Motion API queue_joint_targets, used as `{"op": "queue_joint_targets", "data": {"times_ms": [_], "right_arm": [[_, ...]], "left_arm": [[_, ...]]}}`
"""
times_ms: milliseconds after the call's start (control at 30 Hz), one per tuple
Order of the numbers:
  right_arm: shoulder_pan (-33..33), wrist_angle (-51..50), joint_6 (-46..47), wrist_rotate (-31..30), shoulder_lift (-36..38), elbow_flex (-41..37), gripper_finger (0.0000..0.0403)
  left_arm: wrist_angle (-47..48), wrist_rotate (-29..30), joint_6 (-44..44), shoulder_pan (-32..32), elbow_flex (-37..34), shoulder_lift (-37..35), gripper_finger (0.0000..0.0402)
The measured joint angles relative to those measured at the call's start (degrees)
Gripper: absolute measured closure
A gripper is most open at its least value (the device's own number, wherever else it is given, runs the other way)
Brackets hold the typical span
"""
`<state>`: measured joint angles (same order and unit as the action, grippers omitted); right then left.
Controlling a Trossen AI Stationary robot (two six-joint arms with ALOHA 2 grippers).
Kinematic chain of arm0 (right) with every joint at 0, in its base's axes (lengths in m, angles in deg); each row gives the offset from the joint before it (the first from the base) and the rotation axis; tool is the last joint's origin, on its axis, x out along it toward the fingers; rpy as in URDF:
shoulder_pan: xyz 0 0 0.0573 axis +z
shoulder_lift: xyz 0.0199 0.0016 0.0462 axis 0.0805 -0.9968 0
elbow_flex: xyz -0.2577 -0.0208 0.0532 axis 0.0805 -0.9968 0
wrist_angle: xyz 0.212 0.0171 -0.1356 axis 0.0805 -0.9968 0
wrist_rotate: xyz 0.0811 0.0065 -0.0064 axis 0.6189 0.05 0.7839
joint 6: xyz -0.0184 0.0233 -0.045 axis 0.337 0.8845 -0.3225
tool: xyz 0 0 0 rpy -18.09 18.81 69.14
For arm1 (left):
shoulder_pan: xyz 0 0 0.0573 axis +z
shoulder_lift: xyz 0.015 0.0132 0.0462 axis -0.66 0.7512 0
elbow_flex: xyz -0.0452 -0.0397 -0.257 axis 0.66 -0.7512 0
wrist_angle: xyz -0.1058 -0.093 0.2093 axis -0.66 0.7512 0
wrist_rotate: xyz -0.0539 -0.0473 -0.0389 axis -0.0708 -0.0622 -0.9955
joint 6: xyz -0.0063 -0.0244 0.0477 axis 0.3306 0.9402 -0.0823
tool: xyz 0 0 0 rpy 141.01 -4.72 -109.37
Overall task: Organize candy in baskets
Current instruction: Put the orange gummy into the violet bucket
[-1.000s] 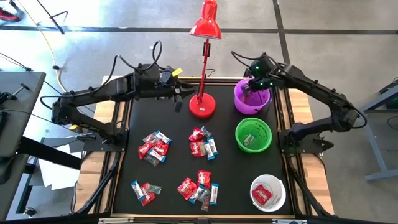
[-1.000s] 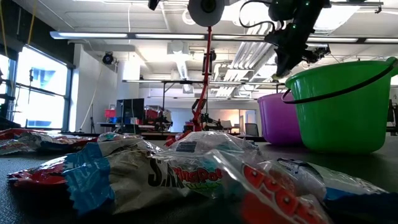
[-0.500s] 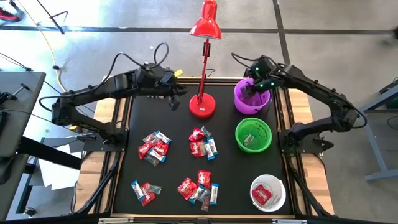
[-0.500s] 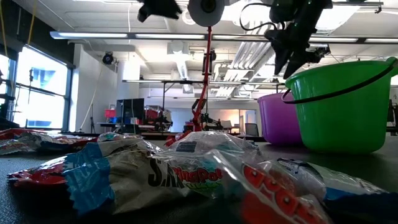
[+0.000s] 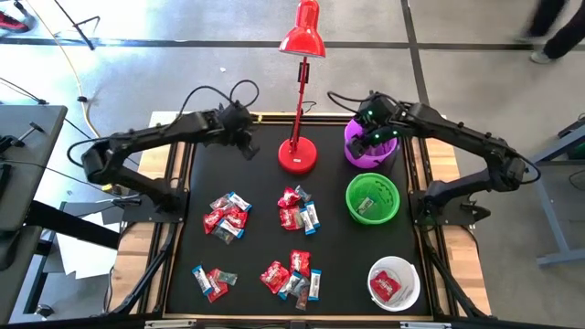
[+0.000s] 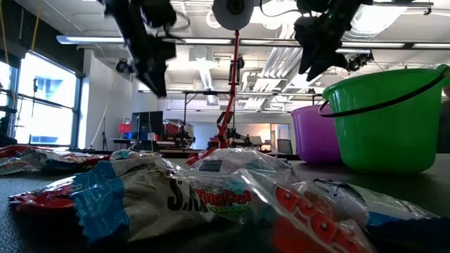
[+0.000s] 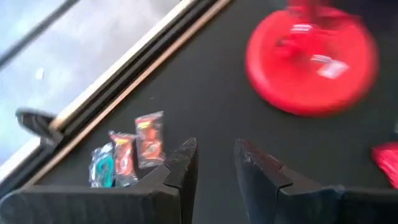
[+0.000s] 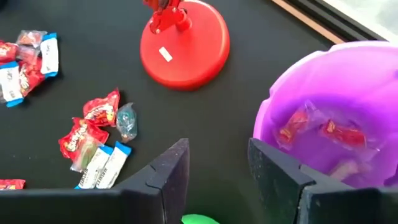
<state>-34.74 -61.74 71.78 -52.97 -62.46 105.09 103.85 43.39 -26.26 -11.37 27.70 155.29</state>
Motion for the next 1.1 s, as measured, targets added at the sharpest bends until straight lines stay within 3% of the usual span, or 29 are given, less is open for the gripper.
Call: {"op": "queue_joint_targets", "data": {"times_ms": [200,500,800,1100], "right_arm": [[-0.6,1.0,-0.6,2.7,0.0,0.0,0.0245],[-0.6,1.0,-0.3,5.4,0.0,0.0,0.0245],[-0.6,1.0,-0.1,6.8,0.0,0.0,0.0245],[-0.6,1.0,-0.4,6.9,0.0,0.0,0.0245]], "left_arm": [[-2.5,0.1,2.8,6.8,-0.6,9.1,0.0307],[-3.9,0.8,3.1,8.4,-0.6,19.4,0.0307],[-8.9,5.7,-0.8,9.4,-0.5,21.1,0.0307],[-8.9,1.2,-2.7,12.7,-0.5,21.1,0.0299]]}}
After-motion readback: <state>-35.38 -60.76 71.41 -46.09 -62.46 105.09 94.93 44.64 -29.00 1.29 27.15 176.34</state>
